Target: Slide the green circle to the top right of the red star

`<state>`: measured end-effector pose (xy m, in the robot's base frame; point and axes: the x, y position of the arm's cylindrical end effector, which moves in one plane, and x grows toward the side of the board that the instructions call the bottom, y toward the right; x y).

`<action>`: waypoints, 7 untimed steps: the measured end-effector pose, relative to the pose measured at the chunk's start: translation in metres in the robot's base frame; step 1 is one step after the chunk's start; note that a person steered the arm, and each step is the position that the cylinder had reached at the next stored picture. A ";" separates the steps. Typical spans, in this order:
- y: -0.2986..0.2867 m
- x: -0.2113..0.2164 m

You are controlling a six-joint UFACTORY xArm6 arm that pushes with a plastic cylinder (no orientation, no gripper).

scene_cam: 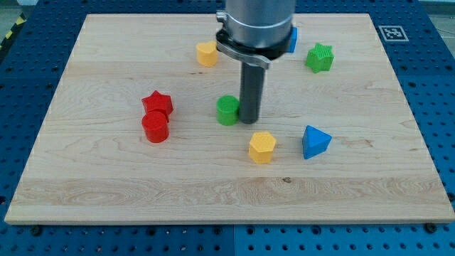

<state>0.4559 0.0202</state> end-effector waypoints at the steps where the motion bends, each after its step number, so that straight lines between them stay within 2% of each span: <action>1: -0.006 -0.010; 2: -0.006 -0.008; 3: -0.006 0.031; 4: -0.006 0.035; 5: -0.006 0.035; 6: -0.018 0.016; 7: 0.008 0.006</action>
<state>0.4617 0.0284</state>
